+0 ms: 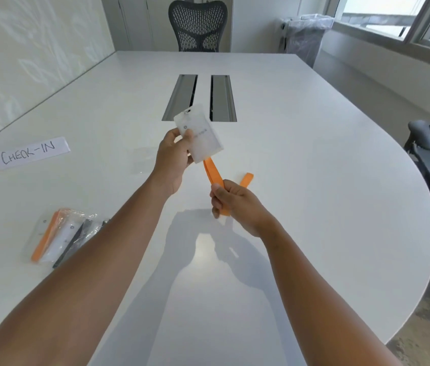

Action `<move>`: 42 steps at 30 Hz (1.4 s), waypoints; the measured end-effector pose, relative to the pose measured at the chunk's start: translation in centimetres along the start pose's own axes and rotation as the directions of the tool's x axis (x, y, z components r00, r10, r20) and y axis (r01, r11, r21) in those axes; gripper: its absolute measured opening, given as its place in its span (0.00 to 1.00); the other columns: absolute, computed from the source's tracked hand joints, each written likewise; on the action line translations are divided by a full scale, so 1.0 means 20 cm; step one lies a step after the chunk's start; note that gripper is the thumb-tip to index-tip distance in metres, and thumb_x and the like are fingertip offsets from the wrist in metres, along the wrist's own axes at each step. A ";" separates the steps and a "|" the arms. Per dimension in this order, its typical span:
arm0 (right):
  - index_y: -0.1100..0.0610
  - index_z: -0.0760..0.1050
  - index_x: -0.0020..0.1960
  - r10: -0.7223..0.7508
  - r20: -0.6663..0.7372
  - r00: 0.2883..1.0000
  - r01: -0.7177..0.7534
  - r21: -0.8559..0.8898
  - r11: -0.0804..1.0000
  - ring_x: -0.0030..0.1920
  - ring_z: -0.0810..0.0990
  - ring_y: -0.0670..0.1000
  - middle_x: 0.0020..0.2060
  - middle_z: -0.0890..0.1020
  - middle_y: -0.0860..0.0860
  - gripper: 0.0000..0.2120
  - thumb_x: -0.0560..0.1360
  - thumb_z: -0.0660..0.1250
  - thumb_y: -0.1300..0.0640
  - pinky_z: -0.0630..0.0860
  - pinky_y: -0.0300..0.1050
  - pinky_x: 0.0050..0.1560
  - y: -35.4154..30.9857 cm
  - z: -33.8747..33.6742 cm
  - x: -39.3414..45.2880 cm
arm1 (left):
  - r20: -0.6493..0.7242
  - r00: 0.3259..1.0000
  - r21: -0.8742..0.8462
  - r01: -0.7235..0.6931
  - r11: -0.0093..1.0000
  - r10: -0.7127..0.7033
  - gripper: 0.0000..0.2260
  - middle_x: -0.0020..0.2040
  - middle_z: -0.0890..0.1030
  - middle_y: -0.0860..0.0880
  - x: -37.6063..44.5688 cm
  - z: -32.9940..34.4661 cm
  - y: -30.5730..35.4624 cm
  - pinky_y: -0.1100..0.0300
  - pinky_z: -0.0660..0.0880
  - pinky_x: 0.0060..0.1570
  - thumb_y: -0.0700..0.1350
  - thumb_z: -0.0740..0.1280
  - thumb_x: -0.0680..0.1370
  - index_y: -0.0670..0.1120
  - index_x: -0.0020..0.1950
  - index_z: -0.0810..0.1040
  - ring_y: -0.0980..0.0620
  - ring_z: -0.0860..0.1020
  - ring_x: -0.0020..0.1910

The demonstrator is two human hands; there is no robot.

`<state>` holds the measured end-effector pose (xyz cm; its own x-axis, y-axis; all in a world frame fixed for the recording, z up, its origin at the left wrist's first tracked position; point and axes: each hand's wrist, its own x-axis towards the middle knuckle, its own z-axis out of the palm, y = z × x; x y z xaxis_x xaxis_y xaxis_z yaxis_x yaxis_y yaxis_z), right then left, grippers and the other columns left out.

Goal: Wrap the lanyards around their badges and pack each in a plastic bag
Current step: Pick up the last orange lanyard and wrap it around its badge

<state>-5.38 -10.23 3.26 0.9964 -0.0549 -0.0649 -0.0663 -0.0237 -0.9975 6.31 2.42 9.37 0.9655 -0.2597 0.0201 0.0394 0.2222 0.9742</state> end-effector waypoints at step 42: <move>0.58 0.75 0.54 -0.262 -0.161 0.952 0.303 0.636 0.710 0.40 0.82 0.52 0.53 0.85 0.57 0.12 0.84 0.54 0.57 0.76 0.43 0.38 -0.37 -0.20 0.13 | 0.430 0.897 0.620 -0.377 0.688 0.105 0.08 0.48 0.84 0.53 0.01 -0.10 -0.18 0.59 0.74 0.43 0.51 0.60 0.84 0.56 0.60 0.76 0.52 0.81 0.46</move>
<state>-2.50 -14.20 10.59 0.9570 -0.2065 0.2035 0.2882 0.6015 -0.7450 6.84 3.43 5.39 0.7595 -0.6134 0.2165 -0.4968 -0.3320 0.8019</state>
